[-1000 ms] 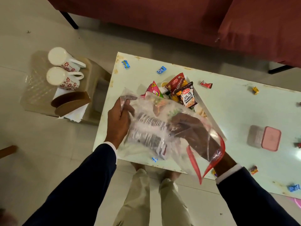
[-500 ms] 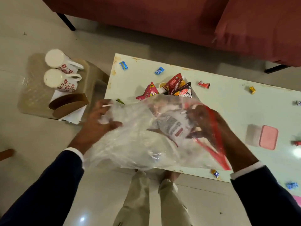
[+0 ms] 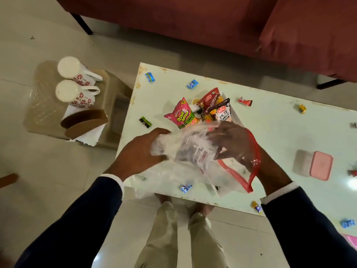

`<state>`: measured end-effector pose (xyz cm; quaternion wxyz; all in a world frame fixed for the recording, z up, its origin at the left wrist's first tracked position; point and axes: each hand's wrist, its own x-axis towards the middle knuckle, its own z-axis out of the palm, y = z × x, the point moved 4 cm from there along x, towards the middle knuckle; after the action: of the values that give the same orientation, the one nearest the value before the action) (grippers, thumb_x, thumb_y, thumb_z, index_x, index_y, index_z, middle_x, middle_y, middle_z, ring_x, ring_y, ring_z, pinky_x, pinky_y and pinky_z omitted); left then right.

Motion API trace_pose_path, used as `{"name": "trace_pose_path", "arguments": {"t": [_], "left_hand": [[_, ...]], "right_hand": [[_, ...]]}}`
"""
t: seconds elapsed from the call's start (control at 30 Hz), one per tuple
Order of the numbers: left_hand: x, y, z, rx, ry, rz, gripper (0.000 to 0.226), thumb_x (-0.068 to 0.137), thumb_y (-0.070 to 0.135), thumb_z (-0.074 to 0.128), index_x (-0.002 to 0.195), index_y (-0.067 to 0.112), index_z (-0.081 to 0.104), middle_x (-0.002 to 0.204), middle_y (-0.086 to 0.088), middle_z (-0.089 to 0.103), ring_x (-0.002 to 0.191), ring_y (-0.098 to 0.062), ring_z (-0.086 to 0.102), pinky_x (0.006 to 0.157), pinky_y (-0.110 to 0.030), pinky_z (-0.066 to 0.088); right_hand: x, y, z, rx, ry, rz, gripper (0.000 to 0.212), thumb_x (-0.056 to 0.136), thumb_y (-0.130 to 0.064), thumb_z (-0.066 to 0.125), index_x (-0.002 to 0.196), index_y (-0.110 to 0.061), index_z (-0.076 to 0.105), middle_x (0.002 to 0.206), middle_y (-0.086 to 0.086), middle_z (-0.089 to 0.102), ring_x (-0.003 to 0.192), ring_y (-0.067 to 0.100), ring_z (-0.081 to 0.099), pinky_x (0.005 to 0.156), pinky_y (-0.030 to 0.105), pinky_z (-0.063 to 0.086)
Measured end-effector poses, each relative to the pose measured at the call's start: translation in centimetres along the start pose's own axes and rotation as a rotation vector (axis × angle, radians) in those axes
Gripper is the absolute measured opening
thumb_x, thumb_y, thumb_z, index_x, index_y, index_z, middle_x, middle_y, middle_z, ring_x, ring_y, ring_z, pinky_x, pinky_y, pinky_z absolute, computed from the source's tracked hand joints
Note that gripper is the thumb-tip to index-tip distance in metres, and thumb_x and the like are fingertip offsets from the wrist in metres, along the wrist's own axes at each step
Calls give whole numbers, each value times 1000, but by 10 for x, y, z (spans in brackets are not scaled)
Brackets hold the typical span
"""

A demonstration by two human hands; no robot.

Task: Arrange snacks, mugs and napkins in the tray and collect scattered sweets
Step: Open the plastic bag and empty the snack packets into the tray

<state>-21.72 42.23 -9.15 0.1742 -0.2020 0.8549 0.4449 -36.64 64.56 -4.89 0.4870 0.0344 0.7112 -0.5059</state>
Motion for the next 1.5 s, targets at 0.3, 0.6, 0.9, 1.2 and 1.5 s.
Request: {"name": "trace_pose_path", "arguments": {"t": [0.3,0.6,0.9,1.2,1.5], "left_hand": [[-40,-85,-26,-877,548,-279,30,86,5,74,109,24,67,108,0,75,92,-18,71,73,-27,60],[-49,-108,-14,-1396,642,-471,56,102,32,51,153,12,44,140,-6,53,135,-26,52,101,-34,47],[-42,-96,-14,-1356,615,-281,54,98,30,60,148,11,52,148,-13,56,139,-33,52,110,-45,44],[-41,-96,5,-1331,580,-334,62,90,35,67,147,14,53,145,-11,60,133,-30,57,106,-46,48],[-33,-82,14,-1327,372,-292,79,83,34,77,148,4,45,129,-12,61,119,-30,61,98,-43,52]], "right_hand": [[38,9,-68,-54,219,65,22,95,-20,67,78,-11,55,103,18,73,89,31,75,60,41,62],[125,6,-22,-651,49,184,6,95,-12,59,93,-7,56,94,20,67,77,34,74,62,51,64],[136,4,-10,-623,201,73,40,96,-57,48,81,-22,58,80,6,72,75,30,75,64,42,64],[113,91,0,-637,103,-186,57,87,-36,75,138,-26,49,136,-1,57,122,9,56,100,46,48],[115,93,11,-647,333,-52,69,93,-61,54,147,-22,38,142,13,54,127,35,54,105,55,44]]}}
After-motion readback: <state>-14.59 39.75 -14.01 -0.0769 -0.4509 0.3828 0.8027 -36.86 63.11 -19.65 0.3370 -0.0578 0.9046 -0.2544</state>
